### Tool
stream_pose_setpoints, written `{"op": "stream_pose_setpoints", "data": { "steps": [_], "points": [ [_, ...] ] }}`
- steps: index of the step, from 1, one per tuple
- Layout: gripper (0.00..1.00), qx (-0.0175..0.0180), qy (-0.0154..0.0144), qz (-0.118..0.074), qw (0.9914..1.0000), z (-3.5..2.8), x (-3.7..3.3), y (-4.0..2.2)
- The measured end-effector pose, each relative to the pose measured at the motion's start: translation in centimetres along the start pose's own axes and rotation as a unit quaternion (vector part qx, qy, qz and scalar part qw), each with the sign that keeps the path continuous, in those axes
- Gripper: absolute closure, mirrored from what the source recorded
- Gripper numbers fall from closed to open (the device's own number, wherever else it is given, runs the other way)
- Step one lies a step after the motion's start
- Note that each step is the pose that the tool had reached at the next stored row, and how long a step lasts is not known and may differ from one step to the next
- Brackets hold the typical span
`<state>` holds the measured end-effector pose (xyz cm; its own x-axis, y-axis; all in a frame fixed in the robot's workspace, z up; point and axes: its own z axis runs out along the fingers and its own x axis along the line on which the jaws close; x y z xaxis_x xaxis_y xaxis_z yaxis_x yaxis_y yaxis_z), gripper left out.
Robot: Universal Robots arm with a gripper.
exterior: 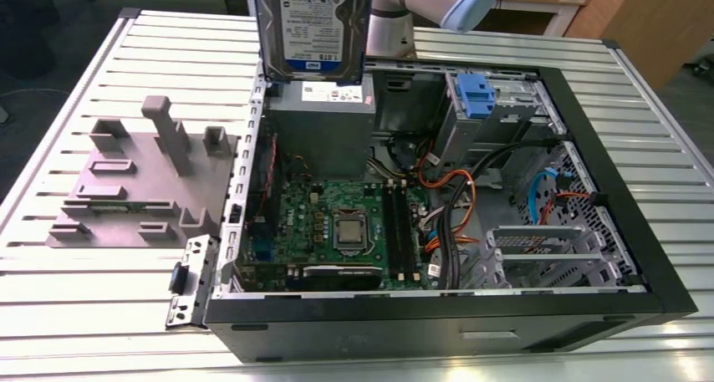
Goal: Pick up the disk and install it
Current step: 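Pick up the disk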
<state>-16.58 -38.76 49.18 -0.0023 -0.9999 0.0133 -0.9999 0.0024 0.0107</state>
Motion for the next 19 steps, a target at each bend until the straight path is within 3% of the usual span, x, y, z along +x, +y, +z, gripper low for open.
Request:
{"op": "stream_pose_setpoints", "data": {
  "steps": [19],
  "points": [
    [0.64, 0.0000, 0.0000, 0.000, 1.00000, -0.02, -0.01, -1.17]
  ]
}}
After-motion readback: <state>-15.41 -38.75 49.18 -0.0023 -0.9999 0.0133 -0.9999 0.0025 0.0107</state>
